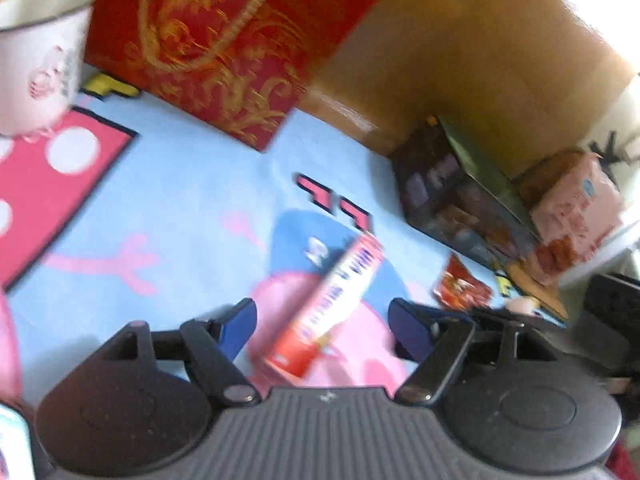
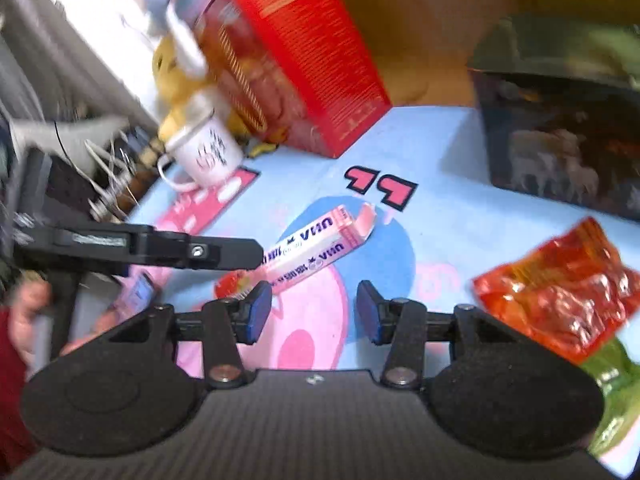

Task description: Organize snacks

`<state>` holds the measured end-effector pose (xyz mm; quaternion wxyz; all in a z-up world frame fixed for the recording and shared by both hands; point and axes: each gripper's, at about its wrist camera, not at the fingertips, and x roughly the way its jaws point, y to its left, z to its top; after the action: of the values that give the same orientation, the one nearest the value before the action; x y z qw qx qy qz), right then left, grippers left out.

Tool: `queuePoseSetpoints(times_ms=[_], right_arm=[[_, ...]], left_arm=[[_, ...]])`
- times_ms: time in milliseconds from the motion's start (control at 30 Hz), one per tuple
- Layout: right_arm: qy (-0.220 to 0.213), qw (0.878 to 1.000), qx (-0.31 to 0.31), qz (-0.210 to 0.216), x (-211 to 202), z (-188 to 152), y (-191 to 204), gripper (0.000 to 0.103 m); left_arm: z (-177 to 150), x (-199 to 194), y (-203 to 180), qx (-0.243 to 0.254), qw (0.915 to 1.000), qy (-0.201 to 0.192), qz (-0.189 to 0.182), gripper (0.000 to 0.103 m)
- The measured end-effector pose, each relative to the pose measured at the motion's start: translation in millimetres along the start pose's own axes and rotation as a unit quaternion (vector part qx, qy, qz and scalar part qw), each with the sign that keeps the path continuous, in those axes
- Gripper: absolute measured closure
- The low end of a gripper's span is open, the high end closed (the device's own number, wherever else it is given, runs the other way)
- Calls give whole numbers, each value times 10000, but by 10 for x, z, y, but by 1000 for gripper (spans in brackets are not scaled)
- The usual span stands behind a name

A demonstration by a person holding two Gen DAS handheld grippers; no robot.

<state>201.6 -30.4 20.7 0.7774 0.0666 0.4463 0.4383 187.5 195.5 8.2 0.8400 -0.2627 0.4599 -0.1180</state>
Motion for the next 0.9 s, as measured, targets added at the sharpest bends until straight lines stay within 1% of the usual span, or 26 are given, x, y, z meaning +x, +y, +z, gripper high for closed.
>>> queuePoseSetpoints(times_ms=[67, 133, 167, 200, 300, 367, 500, 567, 600, 633, 667, 700, 733, 767, 800, 833, 900], right_arm=[[-55, 9994, -228, -244, 53, 34, 60, 53], [-272, 9970, -449, -575, 44, 93, 29, 53], [-359, 9962, -451, -649, 43, 144, -8, 53], [-408, 9964, -347, -651, 33, 182, -84, 53], [-563, 9972, 237, -440, 3, 307, -353, 53], [-626, 9961, 510, -344, 17, 386, -442, 53], [-551, 9960, 647, -284, 234, 525, -439, 53], [-439, 9965, 660, -264, 326, 539, -413, 54], [-341, 9971, 650, -222, 388, 551, -403, 55], [-206, 9977, 625, -132, 431, 548, -393, 60], [-106, 9983, 571, -57, 473, 530, -367, 78], [-90, 9988, 474, 0, 468, 496, -330, 80], [-106, 9992, 379, -12, 424, 468, -298, 83], [-101, 9996, 279, -23, 370, 441, -266, 88], [-123, 9997, 195, -61, 291, 405, -236, 88], [-172, 9996, 112, -186, 209, 366, -215, 88], [-270, 9991, -31, -322, 44, 272, -212, 88]], left_arm=[[-54, 69, -103, 15, 10000, 10, -43, 29], [-97, 120, -207, 176, 9998, -85, 76, 28], [-118, 142, -252, 237, 9996, -120, 134, 28], [-140, 136, -266, 238, 9995, -154, 160, 29], [-216, 35, -228, 88, 9997, -204, 107, 29], [-287, -79, -195, 68, 9994, -299, 141, 29], [-444, -318, -124, -115, 9979, -606, 178, 29], [-536, -373, -78, -254, 9975, -647, 117, 29], [-573, -356, -53, -330, 9976, -606, 54, 31], [-608, -324, -27, -388, 9978, -535, -22, 38], [-626, -287, -2, -423, 9979, -477, -69, 42], [-639, -283, 9, -399, 9974, -592, -79, 46], [-623, -268, 19, -417, 9972, -612, -58, 51], [-599, -258, 32, -480, 9970, -610, -60, 51], [-569, -243, 50, -554, 9965, -613, -103, 51], [-534, -221, 57, -581, 9964, -610, -133, 51], [-493, -166, 10, -500, 9968, -616, -92, 51]])
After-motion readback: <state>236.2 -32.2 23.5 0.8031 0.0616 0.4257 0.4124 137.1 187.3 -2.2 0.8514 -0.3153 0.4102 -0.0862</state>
